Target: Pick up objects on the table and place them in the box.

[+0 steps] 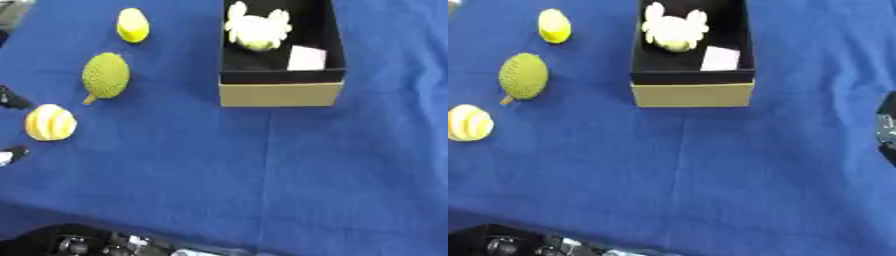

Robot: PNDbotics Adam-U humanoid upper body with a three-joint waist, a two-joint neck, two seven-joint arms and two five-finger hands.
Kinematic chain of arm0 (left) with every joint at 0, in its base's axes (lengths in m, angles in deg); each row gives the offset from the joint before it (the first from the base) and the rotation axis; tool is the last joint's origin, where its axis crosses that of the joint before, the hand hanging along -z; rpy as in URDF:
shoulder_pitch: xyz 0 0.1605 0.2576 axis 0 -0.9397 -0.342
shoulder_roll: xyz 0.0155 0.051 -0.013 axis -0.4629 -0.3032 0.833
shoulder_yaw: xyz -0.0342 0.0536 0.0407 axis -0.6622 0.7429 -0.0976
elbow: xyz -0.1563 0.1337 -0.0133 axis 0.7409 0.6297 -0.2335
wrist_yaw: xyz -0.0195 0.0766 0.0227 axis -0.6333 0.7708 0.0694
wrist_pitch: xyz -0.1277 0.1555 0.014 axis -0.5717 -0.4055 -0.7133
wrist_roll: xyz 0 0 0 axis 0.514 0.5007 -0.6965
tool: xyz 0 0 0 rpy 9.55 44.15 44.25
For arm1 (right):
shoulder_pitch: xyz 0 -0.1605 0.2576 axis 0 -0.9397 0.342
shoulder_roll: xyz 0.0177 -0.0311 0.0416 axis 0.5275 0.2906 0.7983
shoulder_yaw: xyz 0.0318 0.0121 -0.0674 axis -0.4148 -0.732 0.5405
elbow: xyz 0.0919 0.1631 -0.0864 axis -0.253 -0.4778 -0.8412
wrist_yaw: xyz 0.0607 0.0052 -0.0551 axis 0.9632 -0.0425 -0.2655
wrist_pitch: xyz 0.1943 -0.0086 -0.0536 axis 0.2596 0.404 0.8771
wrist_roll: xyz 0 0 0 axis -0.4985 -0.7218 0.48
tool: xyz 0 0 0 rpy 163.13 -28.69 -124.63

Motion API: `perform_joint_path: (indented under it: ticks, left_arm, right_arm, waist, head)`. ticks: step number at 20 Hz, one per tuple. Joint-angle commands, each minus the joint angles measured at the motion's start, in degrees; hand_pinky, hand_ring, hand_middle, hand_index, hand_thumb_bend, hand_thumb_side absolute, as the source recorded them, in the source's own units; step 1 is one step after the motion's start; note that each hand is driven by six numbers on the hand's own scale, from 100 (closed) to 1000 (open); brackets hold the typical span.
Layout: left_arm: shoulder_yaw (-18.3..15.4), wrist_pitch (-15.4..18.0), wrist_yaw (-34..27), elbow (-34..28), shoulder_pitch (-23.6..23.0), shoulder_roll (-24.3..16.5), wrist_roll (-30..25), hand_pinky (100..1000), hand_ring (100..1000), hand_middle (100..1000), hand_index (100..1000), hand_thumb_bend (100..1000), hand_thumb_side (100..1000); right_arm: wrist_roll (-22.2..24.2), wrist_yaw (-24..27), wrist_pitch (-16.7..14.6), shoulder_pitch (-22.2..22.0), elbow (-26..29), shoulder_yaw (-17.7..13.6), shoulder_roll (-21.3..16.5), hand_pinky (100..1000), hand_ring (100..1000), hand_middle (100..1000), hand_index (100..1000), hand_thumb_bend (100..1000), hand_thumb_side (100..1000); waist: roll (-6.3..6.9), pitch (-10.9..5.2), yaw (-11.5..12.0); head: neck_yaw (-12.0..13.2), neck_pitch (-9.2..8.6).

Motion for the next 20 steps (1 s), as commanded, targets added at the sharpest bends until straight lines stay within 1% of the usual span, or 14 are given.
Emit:
perform_joint_path:
  ticks: [1, 2, 3, 4, 5, 10, 11, 13, 14, 16, 20]
  left_arm:
    - [0.6, -0.2, -0.3, -0.1, 1.4, -2.9, -0.4, 843, 794, 748, 887, 410, 486]
    - [0.8, -0.4, -0.1, -0.2, 1.9, -2.9, -0.3, 844, 798, 753, 891, 434, 450]
    - [1.0, -0.6, 0.3, -0.2, 2.4, -2.8, -0.2, 844, 798, 753, 891, 434, 450]
    - [1.2, -0.9, 0.6, -0.1, 2.7, -2.8, 0.0, 845, 808, 758, 887, 485, 365]
    - [1.1, -1.3, 1.3, 0.1, 3.2, -2.8, 0.2, 847, 812, 760, 885, 502, 339]
    - [1.5, -2.0, 3.5, 0.5, 4.2, -2.5, 0.9, 847, 812, 760, 885, 502, 339]
    - [1.3, -2.2, 3.7, 0.7, 4.4, -2.4, 0.8, 849, 816, 756, 864, 484, 249]
    - [1.4, -2.3, 4.0, 2.3, 5.8, -2.0, -0.3, 848, 813, 754, 862, 457, 235]
    - [1.5, -2.1, 3.9, 3.2, 6.5, -1.7, -0.9, 848, 812, 754, 861, 454, 234]
    - [1.7, -1.7, 3.3, 4.8, 7.5, -1.1, -1.8, 846, 806, 751, 857, 418, 227]
    - [1.9, -1.1, 2.5, 6.4, 8.3, -0.7, -2.6, 845, 805, 751, 857, 412, 224]
  right_arm:
    - [0.5, 0.9, -0.2, 0.7, 0.9, -0.7, -0.6, 776, 789, 733, 800, 100, 100]
    - [0.5, 1.0, -0.2, 0.9, 0.9, -0.7, -0.5, 776, 788, 732, 799, 100, 100]
    - [0.6, 1.2, -0.3, 1.0, 0.9, -0.7, -0.4, 776, 788, 732, 799, 100, 100]
    - [0.7, 1.4, -0.3, 1.1, 0.9, -0.7, -0.4, 774, 787, 731, 799, 100, 100]
    - [0.9, 1.6, -0.3, 1.2, 0.9, -0.6, -0.2, 774, 787, 731, 798, 100, 100]
    - [1.2, 2.1, -0.3, 1.5, 0.9, -0.6, 0.1, 774, 787, 731, 798, 100, 100]
    - [1.3, 2.2, -0.3, 1.6, 0.9, -0.6, 0.3, 771, 785, 729, 797, 100, 100]
    - [1.3, 2.6, -0.2, 2.0, 0.9, -0.4, 0.8, 771, 784, 729, 797, 100, 100]
    - [1.4, 2.7, -0.2, 2.1, 0.9, -0.4, 0.9, 771, 784, 729, 797, 100, 100]
    - [1.4, 3.0, -0.1, 2.3, 0.9, -0.5, 1.2, 770, 784, 728, 796, 100, 100]
    - [1.5, 3.2, -0.1, 2.4, 0.9, -0.5, 1.4, 770, 783, 728, 796, 100, 100]
  waist:
    - [0.09, -0.8, -0.2]
    - [0.08, -0.76, -0.3]
    - [0.05, -0.72, -0.4]
    - [0.04, -0.7, -0.4]
    - [0.01, -0.64, -0.6]
    - [-0.02, -0.55, -0.7]
    - [-0.05, -0.4, -0.9]
    - [-0.1, -0.1, -1.4]
    - [-0.12, 0.0, -1.5]
    - [-0.16, 0.18, -1.8]
    - [-0.19, 0.29, -1.9]
  head:
    - [0.3, -0.99]
    - [0.3, -1.12]
    - [0.2, -1.24]
    - [0.2, -1.31]
    - [0.0, -1.5]
    - [-0.3, -1.73]
    - [-0.4, -1.87]
    - [-0.4, -2.15]
    - [-0.3, -2.25]
    - [-0.2, -2.4]
    - [-0.2, -2.51]
